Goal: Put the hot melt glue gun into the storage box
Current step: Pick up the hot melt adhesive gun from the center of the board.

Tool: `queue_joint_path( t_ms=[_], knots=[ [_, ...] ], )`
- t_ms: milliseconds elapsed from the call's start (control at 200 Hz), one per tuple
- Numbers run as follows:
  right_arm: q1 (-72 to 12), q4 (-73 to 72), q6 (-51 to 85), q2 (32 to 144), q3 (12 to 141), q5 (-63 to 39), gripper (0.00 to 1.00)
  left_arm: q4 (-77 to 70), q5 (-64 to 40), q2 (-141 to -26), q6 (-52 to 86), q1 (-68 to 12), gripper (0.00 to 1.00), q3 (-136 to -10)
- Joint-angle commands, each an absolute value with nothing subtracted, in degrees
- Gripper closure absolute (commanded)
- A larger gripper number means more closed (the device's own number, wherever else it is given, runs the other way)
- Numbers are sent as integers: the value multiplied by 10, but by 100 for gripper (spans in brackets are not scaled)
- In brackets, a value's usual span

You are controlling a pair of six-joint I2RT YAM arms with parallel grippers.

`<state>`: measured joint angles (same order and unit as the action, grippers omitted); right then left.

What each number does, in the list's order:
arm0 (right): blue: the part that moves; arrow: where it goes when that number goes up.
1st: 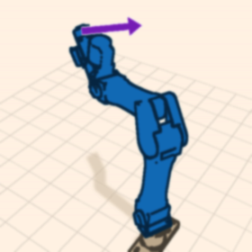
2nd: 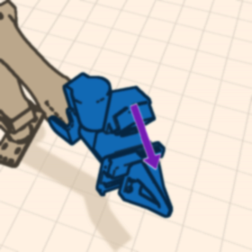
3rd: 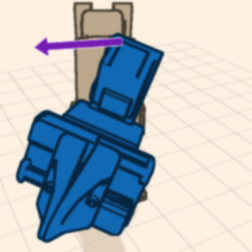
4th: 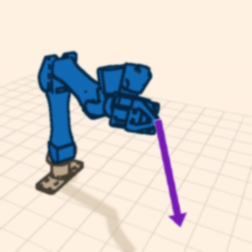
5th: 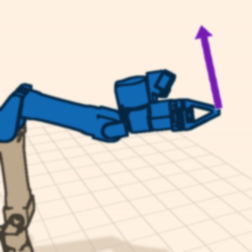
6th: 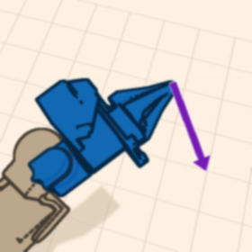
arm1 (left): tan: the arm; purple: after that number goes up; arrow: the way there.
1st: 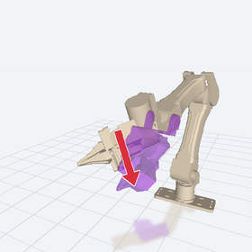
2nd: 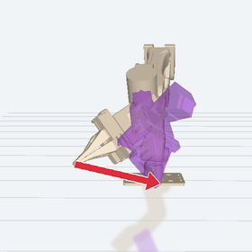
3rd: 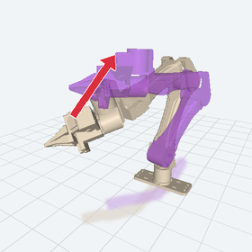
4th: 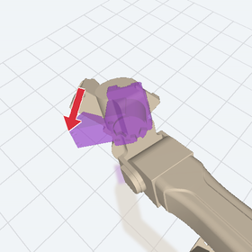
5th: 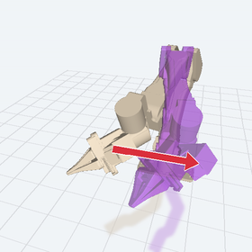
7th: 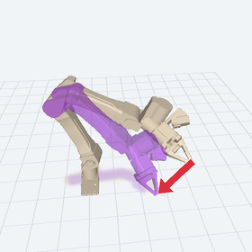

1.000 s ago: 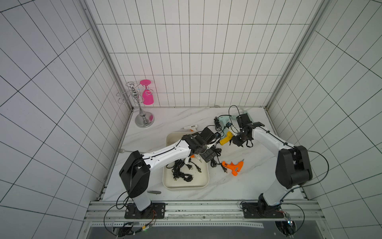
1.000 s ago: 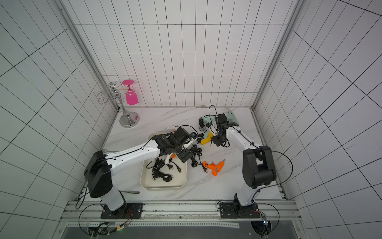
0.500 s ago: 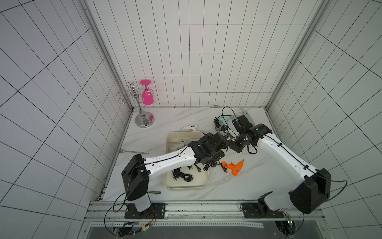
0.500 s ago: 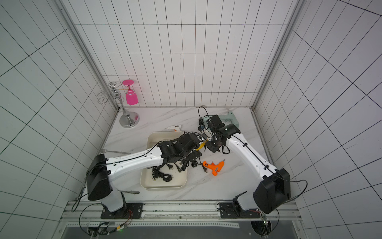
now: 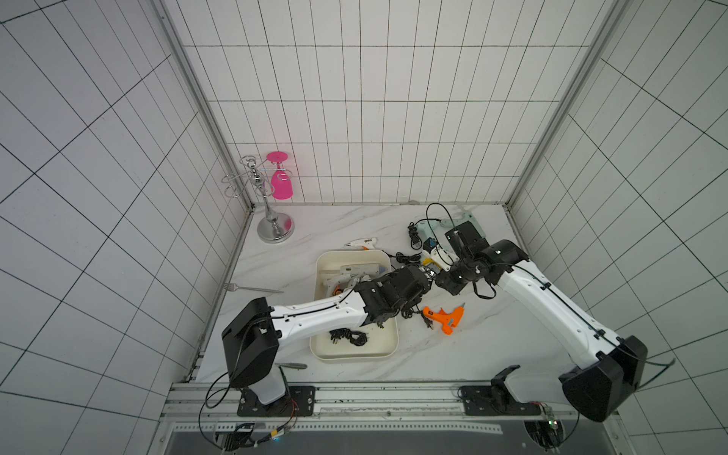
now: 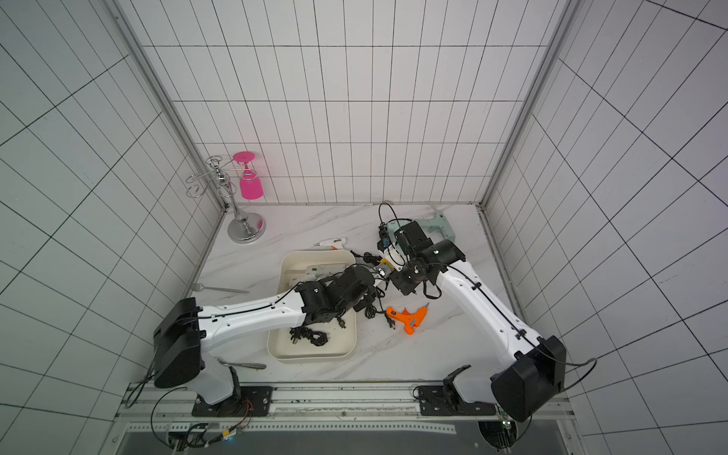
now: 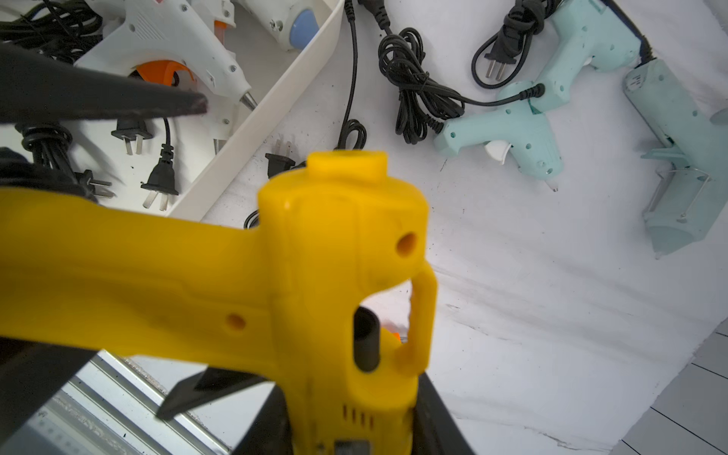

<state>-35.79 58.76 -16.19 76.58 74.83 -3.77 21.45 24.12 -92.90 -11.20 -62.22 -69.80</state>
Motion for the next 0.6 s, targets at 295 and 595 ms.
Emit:
queue_joint_path(
  t_ms=[295,595],
  knots=[
    [-376,570,-124,746,775,-15,55,232,233,-851,-72,-634,100,-718],
    [-370,415,-78,667,749,-28,1,233,337,-696,12,-631,100,-597]
  ],
)
